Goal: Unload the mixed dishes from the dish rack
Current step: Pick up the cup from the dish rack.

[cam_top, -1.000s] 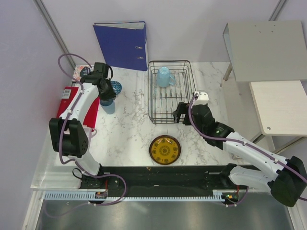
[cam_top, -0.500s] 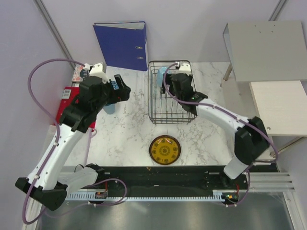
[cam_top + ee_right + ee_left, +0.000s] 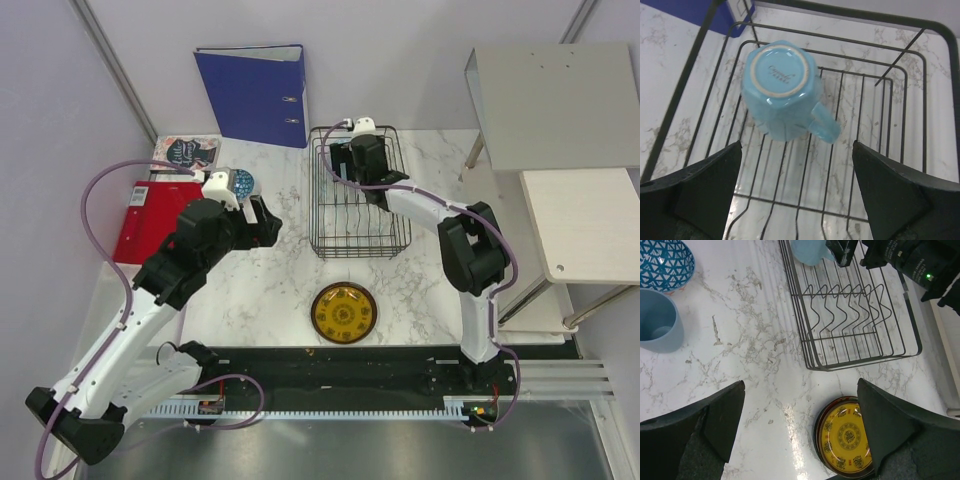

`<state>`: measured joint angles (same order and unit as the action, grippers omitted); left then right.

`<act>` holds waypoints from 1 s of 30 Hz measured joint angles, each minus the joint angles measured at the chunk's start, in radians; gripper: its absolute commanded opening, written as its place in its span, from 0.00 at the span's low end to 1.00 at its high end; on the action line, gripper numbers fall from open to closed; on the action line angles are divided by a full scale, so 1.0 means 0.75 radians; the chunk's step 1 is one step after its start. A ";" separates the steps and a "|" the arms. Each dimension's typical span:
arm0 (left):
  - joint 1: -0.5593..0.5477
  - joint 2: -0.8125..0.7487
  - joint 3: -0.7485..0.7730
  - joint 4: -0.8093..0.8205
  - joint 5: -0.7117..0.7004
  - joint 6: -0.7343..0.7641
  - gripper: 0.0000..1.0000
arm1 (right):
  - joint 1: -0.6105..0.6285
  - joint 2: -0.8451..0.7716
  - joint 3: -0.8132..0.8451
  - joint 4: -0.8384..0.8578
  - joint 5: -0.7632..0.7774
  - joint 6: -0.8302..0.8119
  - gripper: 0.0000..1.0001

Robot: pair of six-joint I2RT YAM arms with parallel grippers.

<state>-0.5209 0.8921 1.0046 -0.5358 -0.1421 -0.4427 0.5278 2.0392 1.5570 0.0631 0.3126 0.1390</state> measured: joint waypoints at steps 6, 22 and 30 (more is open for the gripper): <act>-0.018 -0.016 -0.030 0.061 -0.009 0.001 0.99 | -0.063 0.092 0.094 0.043 -0.046 -0.089 0.98; -0.024 0.099 -0.052 0.085 -0.018 0.001 0.99 | -0.073 0.246 0.281 0.131 -0.237 -0.086 0.98; -0.027 0.133 -0.057 0.089 -0.019 0.001 0.99 | -0.081 0.375 0.369 0.099 -0.251 -0.064 0.98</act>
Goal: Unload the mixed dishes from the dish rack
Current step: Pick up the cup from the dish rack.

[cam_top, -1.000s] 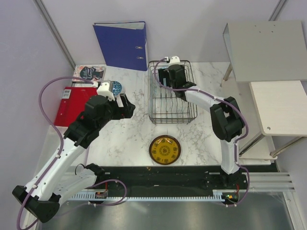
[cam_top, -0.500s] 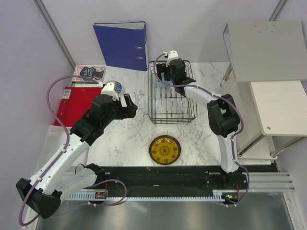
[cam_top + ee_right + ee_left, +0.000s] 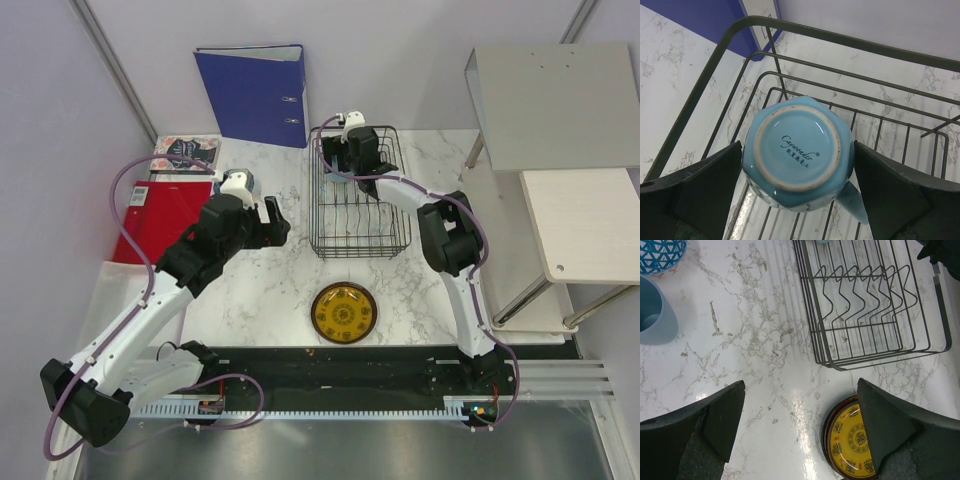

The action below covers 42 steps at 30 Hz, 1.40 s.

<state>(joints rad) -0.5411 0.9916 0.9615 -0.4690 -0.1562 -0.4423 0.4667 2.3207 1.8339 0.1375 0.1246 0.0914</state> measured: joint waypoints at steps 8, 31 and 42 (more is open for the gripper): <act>0.000 0.021 -0.003 0.001 0.001 -0.001 0.99 | -0.003 0.046 0.054 -0.037 0.003 0.033 0.72; 0.000 0.018 -0.026 0.011 -0.035 -0.002 0.99 | 0.000 -0.280 -0.271 -0.099 0.016 0.120 0.00; 0.000 0.013 -0.032 0.051 -0.029 -0.123 0.99 | -0.017 -0.776 -0.541 -0.014 -0.077 0.395 0.00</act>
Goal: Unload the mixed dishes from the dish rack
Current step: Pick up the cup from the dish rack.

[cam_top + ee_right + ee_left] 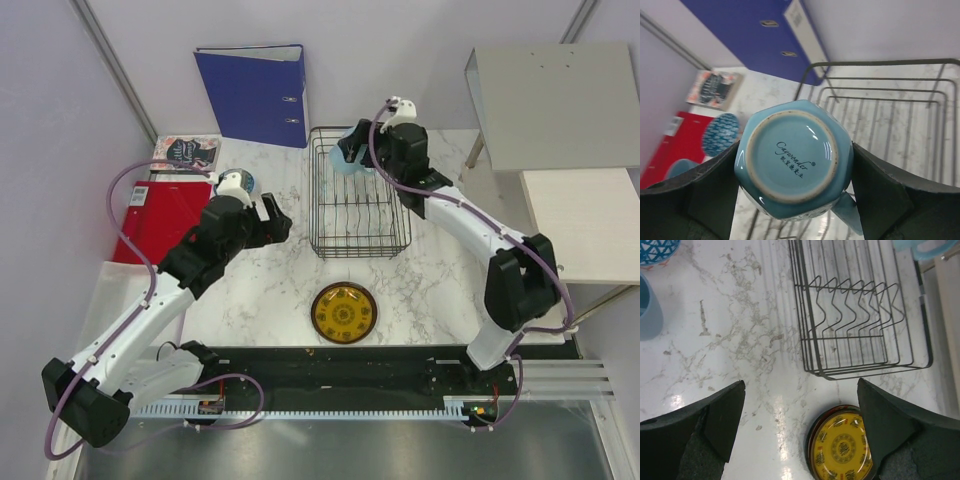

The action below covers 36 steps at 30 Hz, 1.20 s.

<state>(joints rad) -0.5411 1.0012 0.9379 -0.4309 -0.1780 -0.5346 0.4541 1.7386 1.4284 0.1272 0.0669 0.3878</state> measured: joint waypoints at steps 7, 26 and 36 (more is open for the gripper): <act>0.011 -0.131 -0.193 0.288 0.179 -0.155 0.99 | -0.054 -0.171 -0.486 0.447 -0.287 0.508 0.00; 0.039 -0.057 -0.604 1.259 0.531 -0.544 0.99 | 0.086 -0.235 -1.089 1.388 -0.489 1.243 0.00; 0.031 0.021 -0.588 1.346 0.605 -0.568 0.49 | 0.192 -0.232 -1.089 1.429 -0.492 1.227 0.00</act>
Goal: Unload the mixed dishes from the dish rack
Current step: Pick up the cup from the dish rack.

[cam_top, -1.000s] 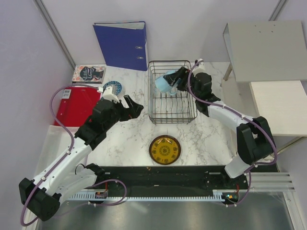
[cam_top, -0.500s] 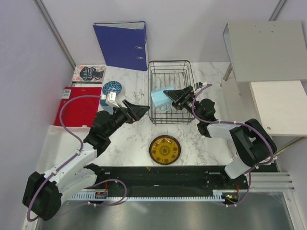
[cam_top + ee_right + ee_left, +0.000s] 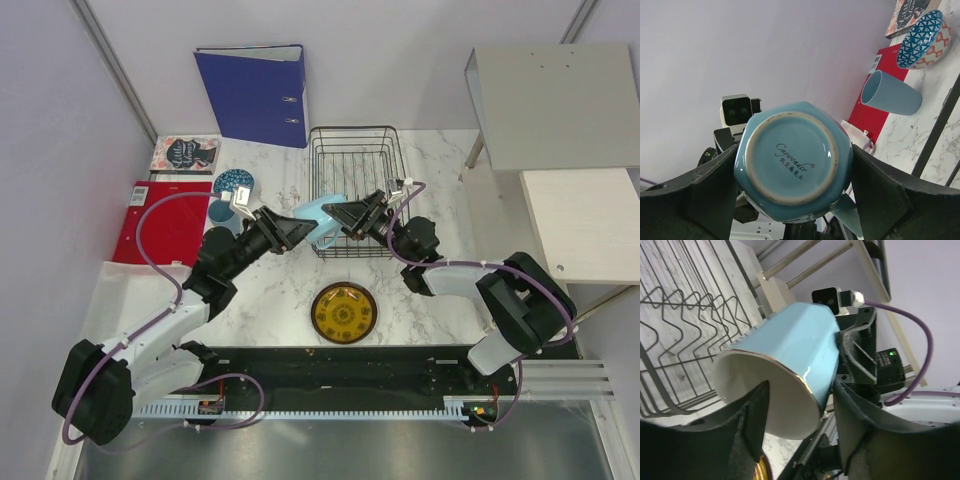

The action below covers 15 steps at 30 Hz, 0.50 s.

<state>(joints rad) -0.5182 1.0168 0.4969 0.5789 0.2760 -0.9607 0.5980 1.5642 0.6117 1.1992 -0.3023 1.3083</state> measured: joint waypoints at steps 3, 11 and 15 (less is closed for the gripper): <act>-0.001 -0.001 0.000 0.026 0.025 -0.011 0.48 | 0.002 0.011 -0.001 -0.003 0.002 -0.009 0.00; -0.003 0.008 0.000 0.031 0.064 -0.012 0.48 | 0.024 0.070 0.000 0.017 0.010 -0.016 0.00; -0.008 0.062 0.000 0.037 0.100 -0.024 0.12 | 0.051 0.092 0.000 0.029 0.008 -0.014 0.00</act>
<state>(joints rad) -0.5243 1.0630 0.4969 0.6064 0.3511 -0.9787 0.6365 1.6333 0.6117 1.2209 -0.2962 1.2976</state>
